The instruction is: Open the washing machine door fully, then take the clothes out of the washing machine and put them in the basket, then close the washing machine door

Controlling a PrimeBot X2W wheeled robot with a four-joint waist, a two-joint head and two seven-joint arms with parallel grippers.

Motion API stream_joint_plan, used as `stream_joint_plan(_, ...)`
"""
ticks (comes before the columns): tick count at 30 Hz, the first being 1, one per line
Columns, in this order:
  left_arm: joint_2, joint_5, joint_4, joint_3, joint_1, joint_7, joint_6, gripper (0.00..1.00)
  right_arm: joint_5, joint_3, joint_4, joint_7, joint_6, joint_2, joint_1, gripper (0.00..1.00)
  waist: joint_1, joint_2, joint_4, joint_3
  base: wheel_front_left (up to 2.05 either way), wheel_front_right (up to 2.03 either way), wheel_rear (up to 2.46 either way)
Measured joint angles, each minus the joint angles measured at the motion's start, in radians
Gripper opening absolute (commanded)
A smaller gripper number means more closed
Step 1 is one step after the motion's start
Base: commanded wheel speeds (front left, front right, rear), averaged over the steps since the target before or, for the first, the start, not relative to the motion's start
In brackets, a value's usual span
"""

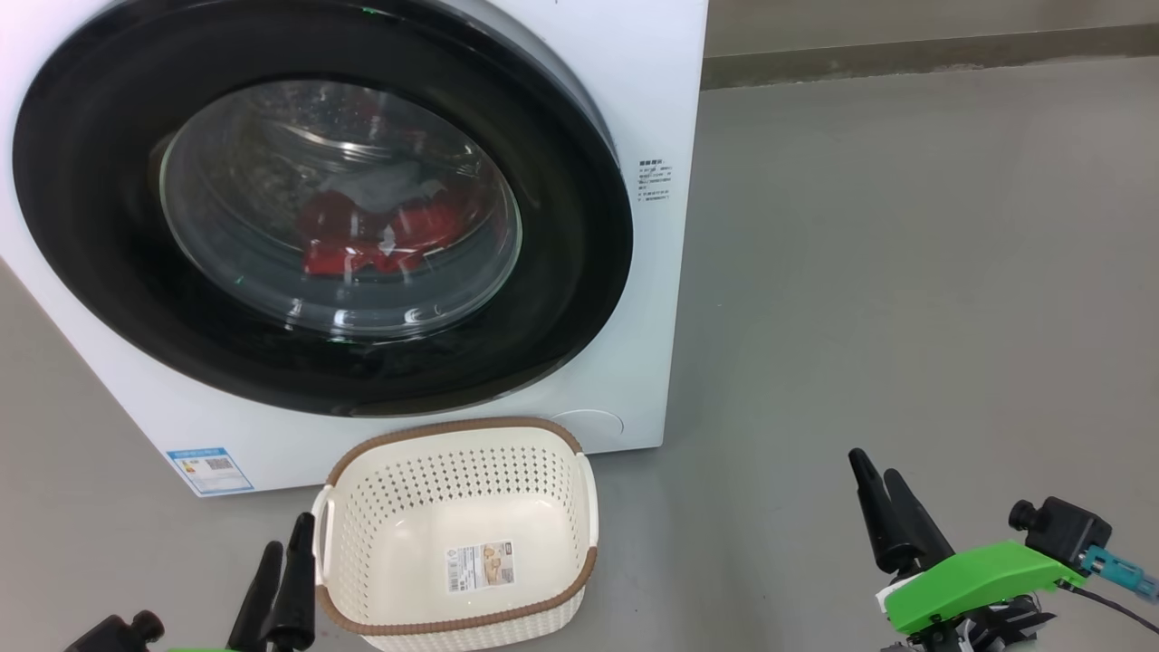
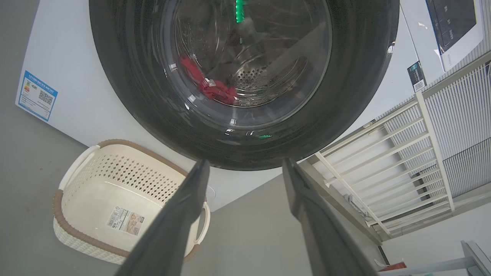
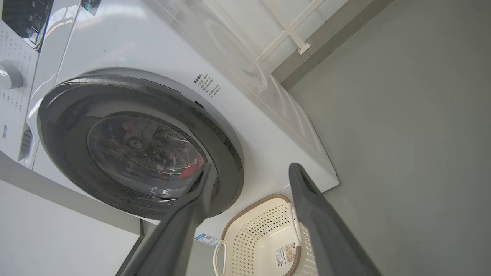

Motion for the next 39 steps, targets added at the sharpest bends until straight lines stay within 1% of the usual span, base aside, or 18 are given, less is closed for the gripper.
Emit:
stream_joint_plan(11, 0.001, 0.128, -0.006, -0.007, 0.000, -0.031, 0.000, 1.00, -0.120, 0.025, 0.009, -0.028, 0.000, -0.004, -0.012, 1.00, 0.0000, 0.0000, -0.005, -0.007, 0.00, 0.00, 0.00)
stream_joint_plan(16, 0.001, 0.166, -0.007, -0.007, 0.000, -0.043, 0.000, 1.00, -0.162, 0.042, 0.009, -0.041, 0.000, -0.005, -0.028, 1.00, 0.0000, 0.0000, -0.006, -0.010, 0.00, 0.00, 0.00)
stream_joint_plan(39, 0.003, 0.452, -0.026, -0.003, 0.000, -0.108, -0.001, 1.00, -0.415, 0.107, 0.021, -0.107, 0.000, -0.012, -0.062, 1.00, 0.0000, 0.0000, -0.019, -0.031, 0.00, 0.00, 0.00)
